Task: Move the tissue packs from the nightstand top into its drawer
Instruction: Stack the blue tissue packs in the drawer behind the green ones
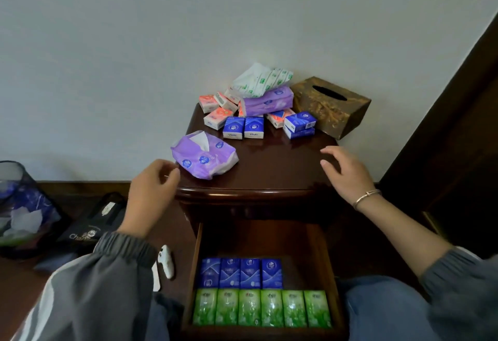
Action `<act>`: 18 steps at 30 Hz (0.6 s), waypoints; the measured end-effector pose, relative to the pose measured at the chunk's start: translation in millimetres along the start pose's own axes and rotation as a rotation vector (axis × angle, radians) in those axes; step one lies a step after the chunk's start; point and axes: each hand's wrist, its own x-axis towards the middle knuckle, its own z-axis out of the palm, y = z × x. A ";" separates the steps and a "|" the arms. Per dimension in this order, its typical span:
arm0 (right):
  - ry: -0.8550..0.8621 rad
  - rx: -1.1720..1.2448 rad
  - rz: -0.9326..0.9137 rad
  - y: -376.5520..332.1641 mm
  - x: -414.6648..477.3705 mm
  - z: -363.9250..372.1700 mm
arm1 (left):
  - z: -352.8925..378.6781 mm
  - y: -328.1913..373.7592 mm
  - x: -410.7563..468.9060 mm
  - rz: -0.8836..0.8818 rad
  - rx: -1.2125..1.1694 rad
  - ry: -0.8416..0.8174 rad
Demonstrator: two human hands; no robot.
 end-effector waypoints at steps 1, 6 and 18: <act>-0.041 -0.073 0.031 3.2 12.7 5.0 | 2.4 12.9 7.8 0.025 -0.016 0.044; -0.312 -0.313 0.157 9.7 40.8 41.2 | 49.1 67.6 26.1 0.304 0.048 0.056; -0.150 -0.422 0.121 22.7 29.7 67.9 | 182.9 103.9 88.2 0.231 0.483 -0.233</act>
